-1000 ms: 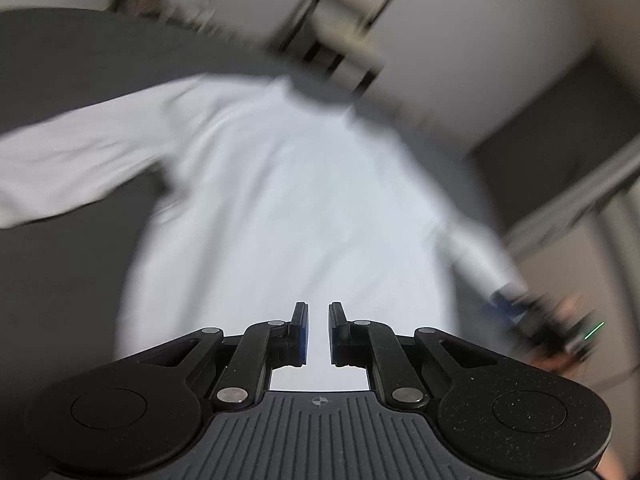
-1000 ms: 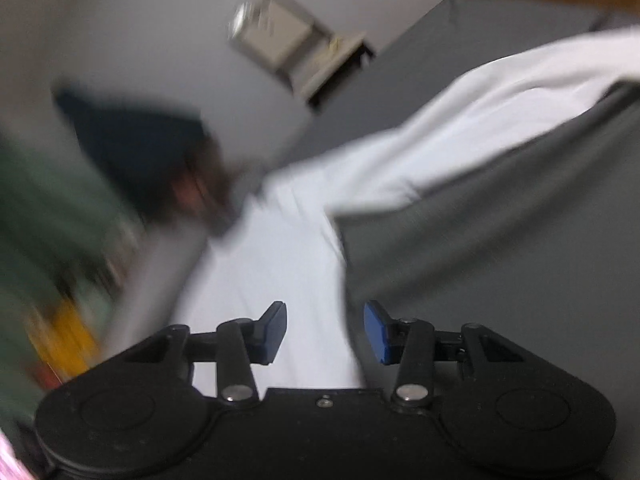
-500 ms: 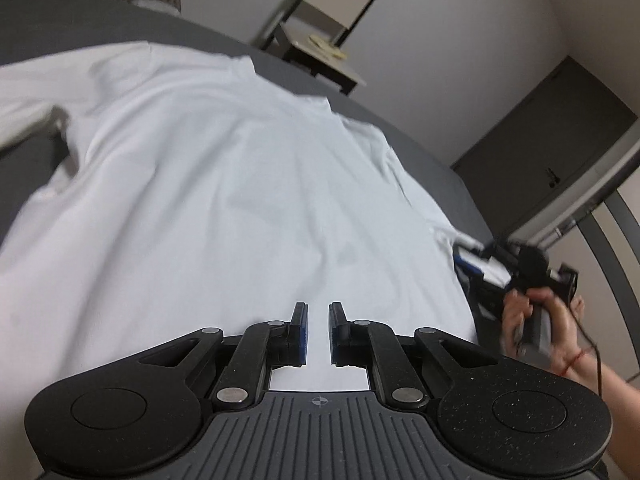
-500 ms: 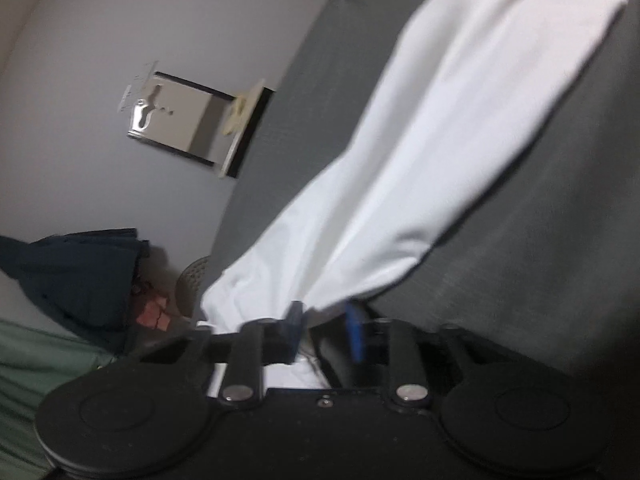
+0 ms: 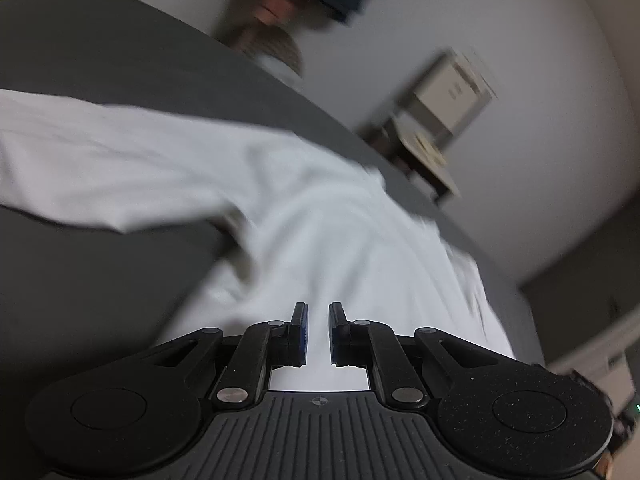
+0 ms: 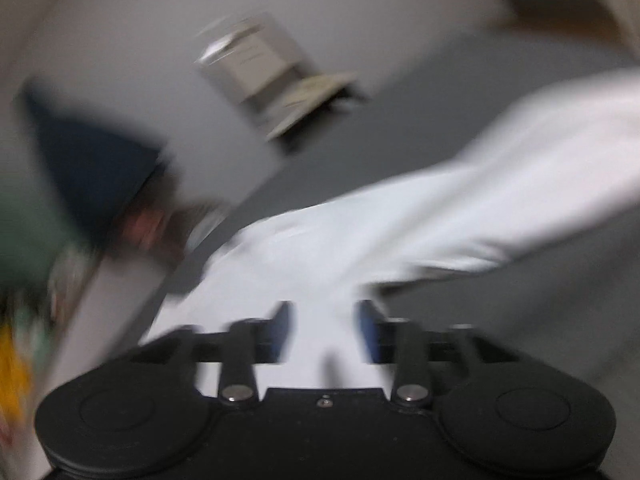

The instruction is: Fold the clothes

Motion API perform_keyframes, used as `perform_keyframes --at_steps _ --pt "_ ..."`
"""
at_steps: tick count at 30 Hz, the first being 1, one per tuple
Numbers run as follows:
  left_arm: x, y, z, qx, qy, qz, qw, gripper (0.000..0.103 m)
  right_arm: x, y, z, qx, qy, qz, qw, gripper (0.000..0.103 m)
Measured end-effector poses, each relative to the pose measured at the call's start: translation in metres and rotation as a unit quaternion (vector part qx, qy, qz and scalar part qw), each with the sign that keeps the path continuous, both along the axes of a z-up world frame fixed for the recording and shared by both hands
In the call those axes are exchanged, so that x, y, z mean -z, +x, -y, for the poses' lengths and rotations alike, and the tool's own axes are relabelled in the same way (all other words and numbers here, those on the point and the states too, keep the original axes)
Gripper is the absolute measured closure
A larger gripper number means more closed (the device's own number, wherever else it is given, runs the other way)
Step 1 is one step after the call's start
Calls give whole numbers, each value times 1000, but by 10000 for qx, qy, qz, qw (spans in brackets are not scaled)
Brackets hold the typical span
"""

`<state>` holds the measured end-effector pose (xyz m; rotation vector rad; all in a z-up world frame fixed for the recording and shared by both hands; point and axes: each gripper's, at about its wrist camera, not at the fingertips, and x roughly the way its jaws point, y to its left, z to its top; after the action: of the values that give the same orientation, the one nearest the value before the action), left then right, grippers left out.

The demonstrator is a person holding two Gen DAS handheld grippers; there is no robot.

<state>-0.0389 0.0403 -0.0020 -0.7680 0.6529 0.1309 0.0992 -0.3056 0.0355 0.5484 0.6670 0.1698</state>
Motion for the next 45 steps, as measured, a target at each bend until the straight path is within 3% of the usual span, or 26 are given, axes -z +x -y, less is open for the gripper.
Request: perform_keyframes --at_steps 2,5,7,9,12,14,18,20,25,29,30,36,39,40,41,42,43,44,45 --pt "-1 -5 -19 -393 -129 58 9991 95 -19 5 -48 -805 -492 210 9953 40" --pt "4 -17 -48 -878 -643 43 9941 95 -33 11 -119 -1954 -935 390 9755 41" --pt "10 -27 -70 -1306 -953 31 9868 95 -36 12 -167 -2651 -1099 590 9561 42" --pt "16 -37 -91 -1728 -1159 49 9781 95 -39 8 -218 -3316 -1405 849 9290 42" --pt "21 -53 -122 -2354 -1348 200 9623 95 -30 -29 -296 -4277 -2693 1411 8513 47" --pt "23 -65 -141 -2797 -1392 362 9492 95 -12 -66 -340 -4673 -3618 1860 7849 50" --pt "24 -79 -159 -3361 -1190 515 9329 95 37 -117 -403 -4813 -5171 2708 6540 50" --pt "29 -79 -164 -3414 -1320 533 9291 95 56 -129 -421 -4724 -5594 3021 6104 50" --pt "41 -79 -175 -3643 -1561 559 9164 95 76 -142 -444 -4774 -5724 3348 5766 64" --pt "47 -79 -186 -3845 -1577 603 9076 95 92 -152 -462 -4805 -5817 3604 5485 92" --pt "48 -79 -188 -3869 -1597 611 9061 95 95 -154 -465 -4812 -5813 3649 5453 94" --pt "52 -76 -191 -3894 -1729 661 9023 95 82 -150 -465 -4873 -5205 3527 6060 99" --pt "50 -76 -189 -3846 -1723 681 9043 95 81 -142 -471 -4720 -5181 3460 6238 97" --pt "50 -77 -189 -3851 -1715 697 9041 95 80 -142 -470 -4663 -5211 3496 6235 96" --pt "49 -78 -188 -3857 -1707 715 9039 95 79 -142 -469 -4606 -5242 3532 6232 89" --pt "48 -78 -188 -3838 -1751 754 9035 95 77 -143 -467 -4550 -5262 3582 6228 73" --pt "48 -80 -187 -3815 -1796 746 9037 95 72 -144 -461 -4502 -5235 3662 6239 65" --pt "47 -81 -187 -3792 -1840 736 9038 95 65 -143 -452 -4466 -5156 3707 6304 50" --pt "46 -82 -186 -3828 -1821 697 9030 95 57 -141 -443 -4424 -5087 3733 6373 47"
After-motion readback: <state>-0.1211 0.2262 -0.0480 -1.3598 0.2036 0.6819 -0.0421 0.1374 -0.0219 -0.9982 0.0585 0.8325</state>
